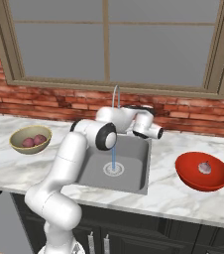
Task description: Pick the onions from the sink and place them in one bowl. Place the garlic in the other bowl. Then turn off the sink faucet.
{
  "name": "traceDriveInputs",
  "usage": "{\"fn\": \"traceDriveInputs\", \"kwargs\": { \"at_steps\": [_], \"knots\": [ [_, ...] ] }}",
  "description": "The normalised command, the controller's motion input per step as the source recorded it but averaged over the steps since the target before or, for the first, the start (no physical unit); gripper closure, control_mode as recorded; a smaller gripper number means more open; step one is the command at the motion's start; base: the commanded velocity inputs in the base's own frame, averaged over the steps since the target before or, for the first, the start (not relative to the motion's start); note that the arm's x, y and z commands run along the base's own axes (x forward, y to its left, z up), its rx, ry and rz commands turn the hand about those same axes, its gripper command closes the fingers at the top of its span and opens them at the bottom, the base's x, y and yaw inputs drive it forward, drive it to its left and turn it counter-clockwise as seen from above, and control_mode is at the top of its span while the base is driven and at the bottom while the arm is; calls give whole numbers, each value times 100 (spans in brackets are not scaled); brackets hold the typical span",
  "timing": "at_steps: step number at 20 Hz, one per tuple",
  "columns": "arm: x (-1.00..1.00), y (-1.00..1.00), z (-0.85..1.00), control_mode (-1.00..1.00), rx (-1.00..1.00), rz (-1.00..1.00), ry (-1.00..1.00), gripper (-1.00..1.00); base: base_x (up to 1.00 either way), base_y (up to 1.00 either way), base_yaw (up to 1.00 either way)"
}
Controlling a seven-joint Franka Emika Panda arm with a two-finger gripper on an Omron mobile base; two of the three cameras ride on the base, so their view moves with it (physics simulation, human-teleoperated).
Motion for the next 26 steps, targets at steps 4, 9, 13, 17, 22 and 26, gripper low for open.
{"fn": "traceDriveInputs", "kwargs": {
  "at_steps": [4,9,13,17,22,26],
  "knots": [
    [98,25,73,-100,0,23,4,100,0,0,0],
    [100,17,36,-100,3,33,0,100,0,0,0],
    [100,1,11,-100,13,48,-6,100,0,0,0],
    [100,13,16,-100,15,56,-11,100,0,0,0],
    [100,49,65,-100,11,48,-4,100,0,0,0],
    [100,76,99,-100,1,38,0,100,0,0,0]
  ]
}}
